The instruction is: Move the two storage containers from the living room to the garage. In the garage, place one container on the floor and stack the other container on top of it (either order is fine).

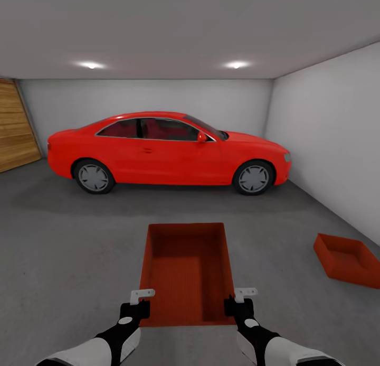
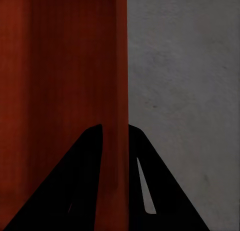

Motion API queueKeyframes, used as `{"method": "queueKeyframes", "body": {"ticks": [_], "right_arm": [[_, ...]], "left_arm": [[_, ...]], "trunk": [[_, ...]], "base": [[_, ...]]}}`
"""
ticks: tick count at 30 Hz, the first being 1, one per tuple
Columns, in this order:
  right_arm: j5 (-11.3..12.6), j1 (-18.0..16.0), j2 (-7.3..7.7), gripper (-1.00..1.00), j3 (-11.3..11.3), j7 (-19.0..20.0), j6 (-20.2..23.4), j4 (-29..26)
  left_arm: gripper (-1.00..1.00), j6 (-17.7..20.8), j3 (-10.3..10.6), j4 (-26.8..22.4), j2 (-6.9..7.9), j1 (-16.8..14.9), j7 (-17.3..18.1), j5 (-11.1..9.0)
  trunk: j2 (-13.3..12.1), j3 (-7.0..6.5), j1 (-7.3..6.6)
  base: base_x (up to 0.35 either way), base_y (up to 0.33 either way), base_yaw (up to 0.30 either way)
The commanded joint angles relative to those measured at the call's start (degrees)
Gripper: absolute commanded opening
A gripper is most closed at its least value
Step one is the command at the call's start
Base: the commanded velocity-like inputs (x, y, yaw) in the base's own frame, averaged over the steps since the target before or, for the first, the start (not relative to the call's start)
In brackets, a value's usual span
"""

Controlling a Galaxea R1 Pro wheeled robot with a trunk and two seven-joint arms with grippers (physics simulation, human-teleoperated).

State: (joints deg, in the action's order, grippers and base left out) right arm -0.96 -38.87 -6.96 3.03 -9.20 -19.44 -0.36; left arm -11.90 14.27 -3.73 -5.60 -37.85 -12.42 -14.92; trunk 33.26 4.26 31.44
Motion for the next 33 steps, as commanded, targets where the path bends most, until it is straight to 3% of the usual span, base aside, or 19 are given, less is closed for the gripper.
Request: {"method": "queueKeyframes", "body": {"ticks": [1,33], "right_arm": [[2.1,-0.1,-1.39,-1.00,-2.8,-0.4,-0.4,0.3],[2.1,-0.1,-1.39,-1.00,-2.8,-0.4,-0.5,0.3]], "left_arm": [[-1.00,-1.6,0.1,-0.1,-0.02,-0.1,-1.0,-0.2],[-1.00,-1.6,0.1,-0.1,-0.02,0.0,-1.0,-0.2]], "trunk": [[0.1,0.10,0.05],[0.1,0.10,0.05]], "base": [[0.321,0.000,0.000],[0.321,0.000,0.000]]}}
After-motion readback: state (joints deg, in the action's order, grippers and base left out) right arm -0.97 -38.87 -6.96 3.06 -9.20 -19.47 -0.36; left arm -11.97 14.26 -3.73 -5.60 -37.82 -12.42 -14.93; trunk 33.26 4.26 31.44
